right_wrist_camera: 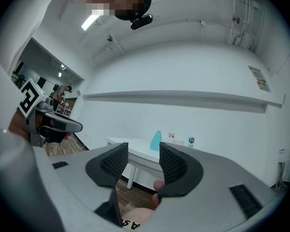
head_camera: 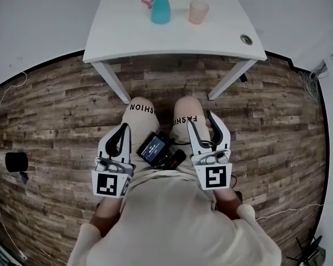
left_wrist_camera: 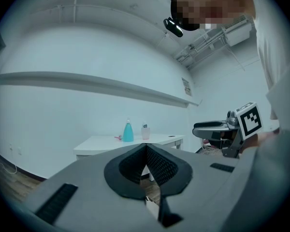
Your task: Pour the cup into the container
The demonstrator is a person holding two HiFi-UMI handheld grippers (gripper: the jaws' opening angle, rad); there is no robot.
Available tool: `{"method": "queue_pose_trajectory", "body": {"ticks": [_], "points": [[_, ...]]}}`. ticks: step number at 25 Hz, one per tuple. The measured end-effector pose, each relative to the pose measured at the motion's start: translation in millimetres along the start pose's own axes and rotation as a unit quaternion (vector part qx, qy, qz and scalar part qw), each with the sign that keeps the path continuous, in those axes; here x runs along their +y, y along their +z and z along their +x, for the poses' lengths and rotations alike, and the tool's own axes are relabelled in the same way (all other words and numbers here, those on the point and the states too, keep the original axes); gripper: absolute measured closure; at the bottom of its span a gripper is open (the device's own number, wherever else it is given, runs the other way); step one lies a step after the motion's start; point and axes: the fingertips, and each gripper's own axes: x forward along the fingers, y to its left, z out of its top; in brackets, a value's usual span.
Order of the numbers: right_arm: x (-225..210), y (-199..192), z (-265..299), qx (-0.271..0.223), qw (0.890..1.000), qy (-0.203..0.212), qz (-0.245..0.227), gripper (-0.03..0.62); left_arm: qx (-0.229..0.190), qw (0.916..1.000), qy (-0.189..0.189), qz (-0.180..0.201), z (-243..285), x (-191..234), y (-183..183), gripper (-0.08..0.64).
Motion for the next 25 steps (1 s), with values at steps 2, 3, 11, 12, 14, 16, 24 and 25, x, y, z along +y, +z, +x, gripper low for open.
{"method": "queue_pose_trajectory", "body": {"ticks": [2, 3, 11, 12, 14, 16, 24, 25], "points": [[-3, 3, -2, 0.000, 1.000, 0.001, 0.005, 0.385, 0.000, 0.9999, 0.006, 0.013, -2, -2, 2, 0.551], [-4, 5, -3, -0.002, 1.000, 0.000, 0.009, 0.385, 0.000, 0.9999, 0.007, 0.015, -3, -3, 3, 0.551], [-13, 4, -15, -0.003, 0.999, 0.002, 0.041, 0.385, 0.001, 0.9998, 0.012, 0.016, -5, -12, 5, 0.551], [-14, 3, -17, 0.000, 0.999, 0.004, 0.049, 0.385, 0.002, 0.9998, 0.013, 0.016, -5, -12, 6, 0.551], [-17, 0, -20, 0.007, 0.999, 0.008, 0.045, 0.385, 0.003, 0.9998, 0.015, 0.014, -5, -11, 7, 0.551], [-21, -3, -20, 0.014, 0.999, 0.007, 0.037, 0.385, 0.006, 0.9998, 0.017, 0.011, -3, -7, 6, 0.551], [-23, -28, 2, 0.032, 0.999, -0.002, 0.023, 0.385, 0.030, 0.9990, 0.029, -0.013, 6, 17, -23, 0.551], [-21, -30, 5, 0.031, 0.999, -0.002, 0.021, 0.385, 0.033, 0.9989, 0.029, -0.016, 7, 19, -26, 0.551]]}}
